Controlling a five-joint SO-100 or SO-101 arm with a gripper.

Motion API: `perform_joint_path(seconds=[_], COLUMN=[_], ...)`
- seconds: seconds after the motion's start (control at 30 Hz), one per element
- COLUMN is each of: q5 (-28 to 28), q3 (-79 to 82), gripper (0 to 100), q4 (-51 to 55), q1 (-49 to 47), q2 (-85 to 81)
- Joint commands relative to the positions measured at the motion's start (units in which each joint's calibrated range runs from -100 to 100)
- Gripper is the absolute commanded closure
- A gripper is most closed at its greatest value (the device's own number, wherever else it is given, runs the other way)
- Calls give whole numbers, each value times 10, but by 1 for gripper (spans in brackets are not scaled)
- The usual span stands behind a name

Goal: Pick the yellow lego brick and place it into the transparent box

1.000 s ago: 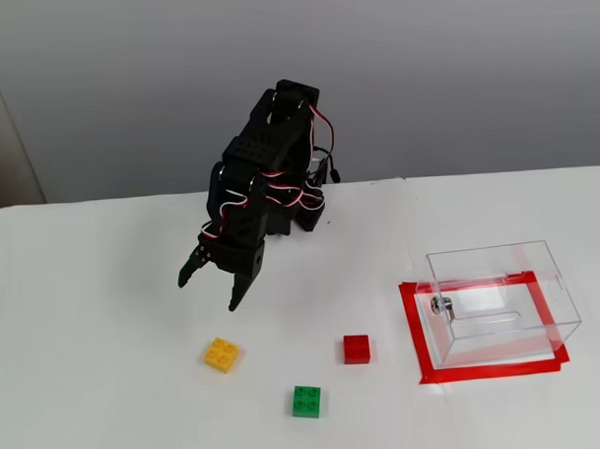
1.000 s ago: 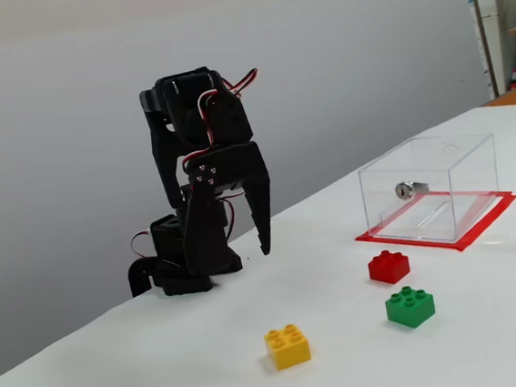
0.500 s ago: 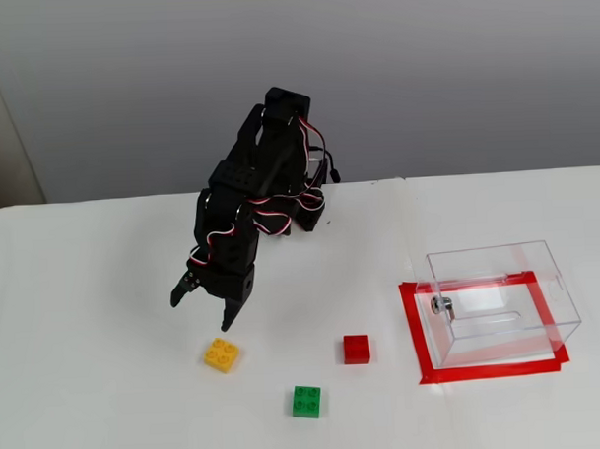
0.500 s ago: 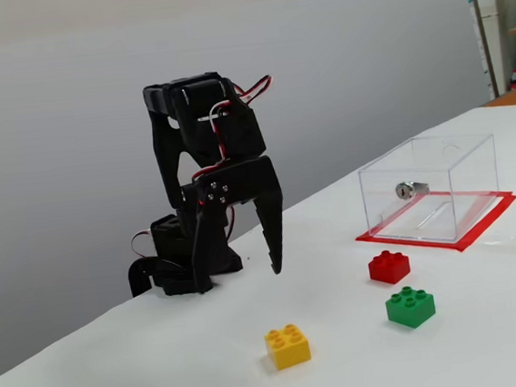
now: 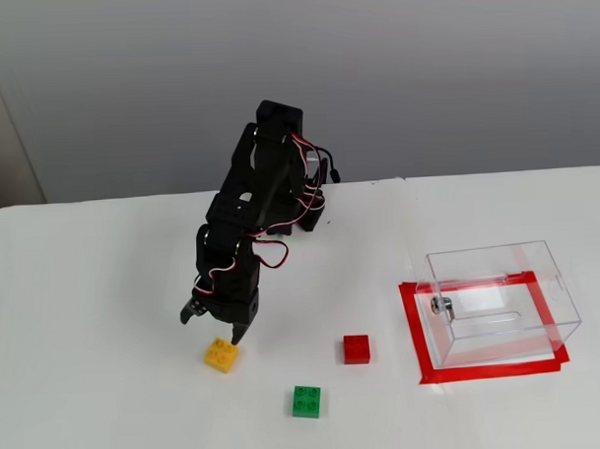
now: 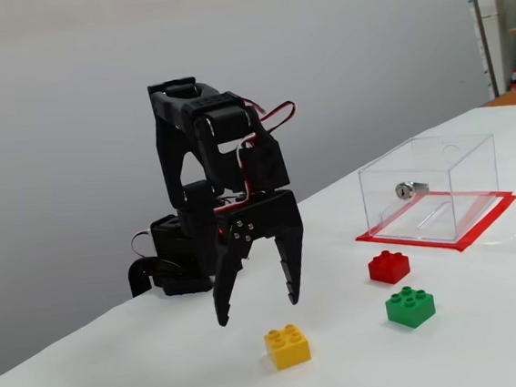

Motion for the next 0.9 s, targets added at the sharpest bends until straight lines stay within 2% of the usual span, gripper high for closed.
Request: perform_joint_path(seconds=[0.0,0.5,0.87], q5=[1,2,2], q3=[-25,-24,-24], gripper=[65,65,65], q4=[-15,-76,-76], q1=[-9,-12,-12], q2=[6,57,88])
